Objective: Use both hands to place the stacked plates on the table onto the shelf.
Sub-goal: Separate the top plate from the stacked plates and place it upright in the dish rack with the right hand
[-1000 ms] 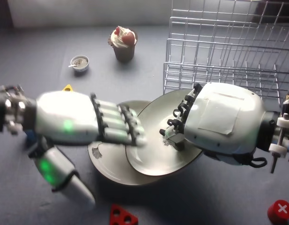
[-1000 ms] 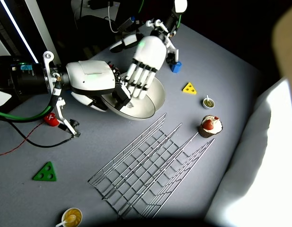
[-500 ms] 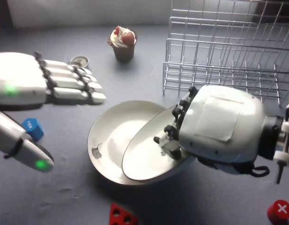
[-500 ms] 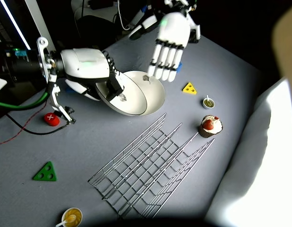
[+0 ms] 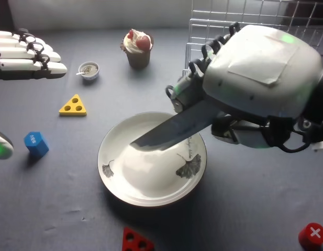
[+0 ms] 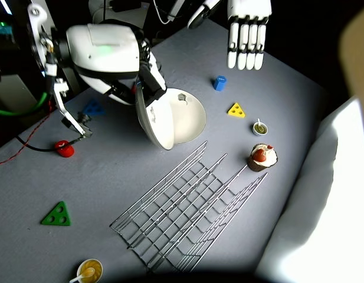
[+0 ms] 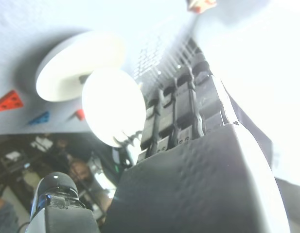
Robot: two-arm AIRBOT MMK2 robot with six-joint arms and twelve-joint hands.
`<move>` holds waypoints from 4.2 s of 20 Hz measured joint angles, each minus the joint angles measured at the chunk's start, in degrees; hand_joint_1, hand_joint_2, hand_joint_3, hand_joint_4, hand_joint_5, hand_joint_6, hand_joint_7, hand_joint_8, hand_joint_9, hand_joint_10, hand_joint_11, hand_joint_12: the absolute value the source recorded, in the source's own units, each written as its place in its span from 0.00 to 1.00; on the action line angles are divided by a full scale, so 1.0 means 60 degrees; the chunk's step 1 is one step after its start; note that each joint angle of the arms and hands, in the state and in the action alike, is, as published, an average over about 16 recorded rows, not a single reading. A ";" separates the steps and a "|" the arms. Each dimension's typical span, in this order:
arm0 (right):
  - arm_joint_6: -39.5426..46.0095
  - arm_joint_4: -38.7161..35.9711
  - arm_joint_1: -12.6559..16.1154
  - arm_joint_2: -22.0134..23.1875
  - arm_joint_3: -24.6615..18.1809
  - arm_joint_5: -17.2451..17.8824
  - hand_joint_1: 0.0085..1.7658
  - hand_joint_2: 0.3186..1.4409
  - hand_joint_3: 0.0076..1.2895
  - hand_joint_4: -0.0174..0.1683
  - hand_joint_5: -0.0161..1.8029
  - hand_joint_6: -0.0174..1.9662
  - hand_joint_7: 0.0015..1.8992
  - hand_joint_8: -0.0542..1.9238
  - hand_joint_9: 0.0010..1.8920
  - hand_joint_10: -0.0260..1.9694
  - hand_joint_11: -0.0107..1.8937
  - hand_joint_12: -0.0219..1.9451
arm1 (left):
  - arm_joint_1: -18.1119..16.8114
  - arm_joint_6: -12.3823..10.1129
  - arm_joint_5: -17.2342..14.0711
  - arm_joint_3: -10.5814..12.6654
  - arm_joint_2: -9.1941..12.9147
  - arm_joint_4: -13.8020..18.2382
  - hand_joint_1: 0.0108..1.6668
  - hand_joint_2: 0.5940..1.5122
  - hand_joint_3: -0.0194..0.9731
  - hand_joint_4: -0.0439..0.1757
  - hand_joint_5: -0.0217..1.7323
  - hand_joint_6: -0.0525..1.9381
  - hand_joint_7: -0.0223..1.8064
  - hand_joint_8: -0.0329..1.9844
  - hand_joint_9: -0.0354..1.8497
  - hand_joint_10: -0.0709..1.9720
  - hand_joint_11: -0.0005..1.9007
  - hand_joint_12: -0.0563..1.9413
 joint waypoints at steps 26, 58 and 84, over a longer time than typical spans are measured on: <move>0.8212 0.0174 0.2020 0.0794 0.1452 -0.1642 0.84 0.55 0.00 0.05 0.52 0.43 0.57 0.33 0.63 0.30 0.54 0.65 | -0.0021 -0.0002 -0.0105 0.0022 -0.0192 -0.0274 0.01 0.29 0.04 0.23 0.05 0.03 0.06 0.02 0.06 0.04 0.06 0.03; 0.9656 0.0752 0.2588 0.1052 0.3181 -0.2299 0.85 0.58 0.00 0.05 0.51 0.43 0.58 0.30 0.61 0.30 0.52 0.68 | -0.1232 -0.0005 0.0232 -0.0196 -0.0158 0.0450 0.02 0.28 0.04 0.23 0.06 0.03 0.06 0.02 0.06 0.04 0.05 0.03; 1.0316 0.0898 0.2637 0.1026 0.4261 -0.2586 0.85 0.58 0.00 0.05 0.52 0.42 0.60 0.27 0.62 0.30 0.51 0.69 | -0.1322 -0.0002 0.0460 -0.0412 -0.0150 0.0561 0.01 0.28 0.04 0.23 0.08 0.03 0.09 0.02 0.09 0.04 0.06 0.03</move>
